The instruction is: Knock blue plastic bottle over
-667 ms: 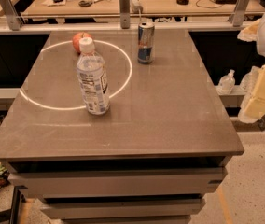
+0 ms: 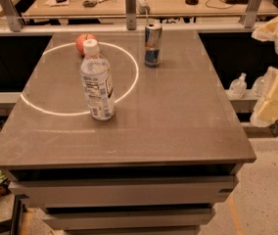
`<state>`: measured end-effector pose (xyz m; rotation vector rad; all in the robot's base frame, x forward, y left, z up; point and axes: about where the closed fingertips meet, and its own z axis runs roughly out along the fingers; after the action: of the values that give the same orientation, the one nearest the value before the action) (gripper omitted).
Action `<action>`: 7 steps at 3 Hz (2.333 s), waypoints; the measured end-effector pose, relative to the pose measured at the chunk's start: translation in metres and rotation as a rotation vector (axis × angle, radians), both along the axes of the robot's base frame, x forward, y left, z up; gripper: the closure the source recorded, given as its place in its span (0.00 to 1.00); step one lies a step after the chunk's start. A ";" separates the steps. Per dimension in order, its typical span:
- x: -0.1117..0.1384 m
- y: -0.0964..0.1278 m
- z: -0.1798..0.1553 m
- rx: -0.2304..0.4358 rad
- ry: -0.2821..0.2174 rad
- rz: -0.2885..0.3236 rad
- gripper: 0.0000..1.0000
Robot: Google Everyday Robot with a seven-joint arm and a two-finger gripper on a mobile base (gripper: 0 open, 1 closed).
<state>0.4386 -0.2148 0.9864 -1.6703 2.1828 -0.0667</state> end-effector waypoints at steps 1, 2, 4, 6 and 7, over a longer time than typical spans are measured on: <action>0.006 -0.011 0.002 0.141 -0.068 -0.005 0.00; 0.012 -0.012 -0.006 0.316 -0.136 0.025 0.00; 0.010 0.046 -0.033 0.651 -0.098 0.148 0.00; 0.011 0.068 -0.049 0.748 -0.055 0.175 0.00; 0.017 0.081 -0.053 0.771 -0.056 0.181 0.00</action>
Offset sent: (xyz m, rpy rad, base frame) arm 0.0064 0.0292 0.0203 0.7837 -0.2033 0.1256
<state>0.4558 -0.1338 0.9334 -1.3598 1.6719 0.6780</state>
